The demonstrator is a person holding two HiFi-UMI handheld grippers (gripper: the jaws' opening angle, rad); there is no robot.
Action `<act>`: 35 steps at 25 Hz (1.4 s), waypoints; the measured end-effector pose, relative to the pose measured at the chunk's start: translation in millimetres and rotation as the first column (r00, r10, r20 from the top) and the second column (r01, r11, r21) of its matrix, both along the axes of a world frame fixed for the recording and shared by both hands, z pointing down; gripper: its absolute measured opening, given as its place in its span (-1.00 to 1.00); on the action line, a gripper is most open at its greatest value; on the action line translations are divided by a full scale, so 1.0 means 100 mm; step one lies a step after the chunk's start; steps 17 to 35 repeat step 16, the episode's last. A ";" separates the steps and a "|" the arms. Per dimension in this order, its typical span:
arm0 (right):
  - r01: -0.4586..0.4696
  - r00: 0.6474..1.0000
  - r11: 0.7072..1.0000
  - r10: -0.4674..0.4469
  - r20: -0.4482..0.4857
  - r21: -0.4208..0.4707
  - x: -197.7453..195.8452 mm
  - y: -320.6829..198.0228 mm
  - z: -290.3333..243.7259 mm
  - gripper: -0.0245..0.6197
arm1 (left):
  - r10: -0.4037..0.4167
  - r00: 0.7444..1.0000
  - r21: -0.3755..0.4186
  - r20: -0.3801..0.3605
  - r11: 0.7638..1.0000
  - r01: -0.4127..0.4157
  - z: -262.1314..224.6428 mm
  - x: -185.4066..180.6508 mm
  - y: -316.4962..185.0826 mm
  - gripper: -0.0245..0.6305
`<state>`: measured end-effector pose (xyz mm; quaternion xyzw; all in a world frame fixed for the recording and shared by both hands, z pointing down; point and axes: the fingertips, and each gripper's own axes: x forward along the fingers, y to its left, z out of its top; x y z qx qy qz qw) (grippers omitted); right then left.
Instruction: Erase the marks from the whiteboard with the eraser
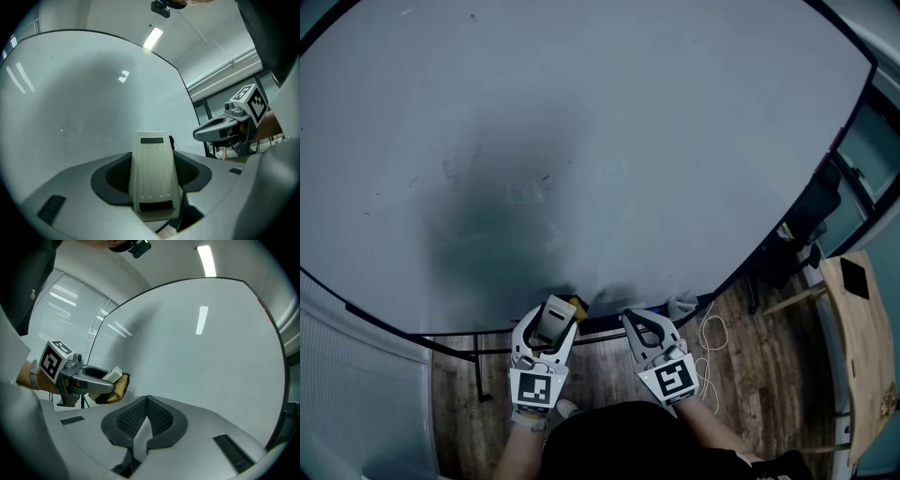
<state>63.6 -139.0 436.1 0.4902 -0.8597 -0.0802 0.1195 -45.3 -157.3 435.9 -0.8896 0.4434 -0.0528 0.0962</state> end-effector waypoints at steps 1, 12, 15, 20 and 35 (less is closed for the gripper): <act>-0.002 1.000 1.000 0.002 0.006 -0.004 0.00 -0.01 0.00 -0.84 | 0.001 1.000 -0.001 -0.005 1.000 -0.001 -0.01 0.00 -0.01 -0.13; -0.014 1.000 1.000 0.014 0.024 -0.013 -0.01 -0.04 0.02 -0.84 | 0.013 1.000 -0.005 -0.006 1.000 -0.013 0.02 0.00 -0.04 -0.13; -0.013 1.000 1.000 0.013 0.020 -0.011 -0.02 -0.04 0.01 -0.84 | 0.012 1.000 -0.006 -0.008 1.000 -0.012 0.02 -0.01 -0.04 -0.13; -0.013 1.000 1.000 0.013 0.019 -0.010 -0.02 -0.03 0.01 -0.84 | 0.012 1.000 -0.006 -0.008 1.000 -0.012 0.02 -0.01 -0.04 -0.13; -0.013 1.000 1.000 0.013 0.019 -0.010 -0.02 -0.03 0.01 -0.84 | 0.012 1.000 -0.006 -0.008 1.000 -0.012 0.02 -0.01 -0.04 -0.13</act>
